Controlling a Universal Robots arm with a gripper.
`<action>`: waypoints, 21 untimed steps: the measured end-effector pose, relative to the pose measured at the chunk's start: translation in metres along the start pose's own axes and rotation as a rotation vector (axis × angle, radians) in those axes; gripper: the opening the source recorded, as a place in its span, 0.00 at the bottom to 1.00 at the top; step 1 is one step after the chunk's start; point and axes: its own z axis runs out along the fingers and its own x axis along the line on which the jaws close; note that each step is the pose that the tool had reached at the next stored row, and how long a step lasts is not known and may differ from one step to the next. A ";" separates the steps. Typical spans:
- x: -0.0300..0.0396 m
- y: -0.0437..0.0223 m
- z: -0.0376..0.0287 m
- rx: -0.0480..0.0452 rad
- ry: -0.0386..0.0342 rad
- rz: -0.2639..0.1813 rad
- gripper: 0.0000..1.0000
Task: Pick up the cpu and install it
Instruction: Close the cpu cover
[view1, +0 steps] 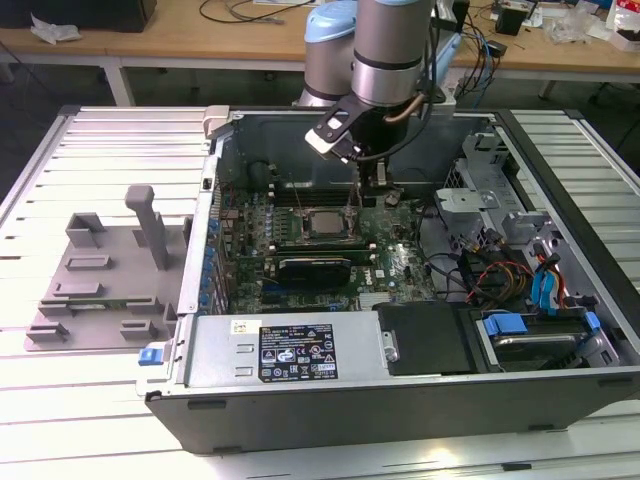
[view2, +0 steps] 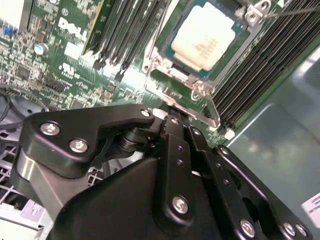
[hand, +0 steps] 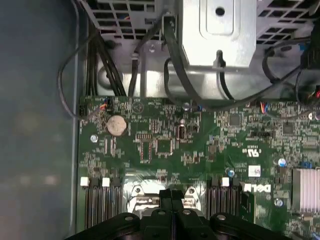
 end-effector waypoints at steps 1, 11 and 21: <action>0.0000 -0.0025 0.0002 0.0000 0.0000 0.000 0.11; 0.0001 -0.0101 0.0012 0.0338 0.0005 -0.001 0.11; 0.0004 -0.0199 0.0021 0.0465 0.0010 -0.001 0.11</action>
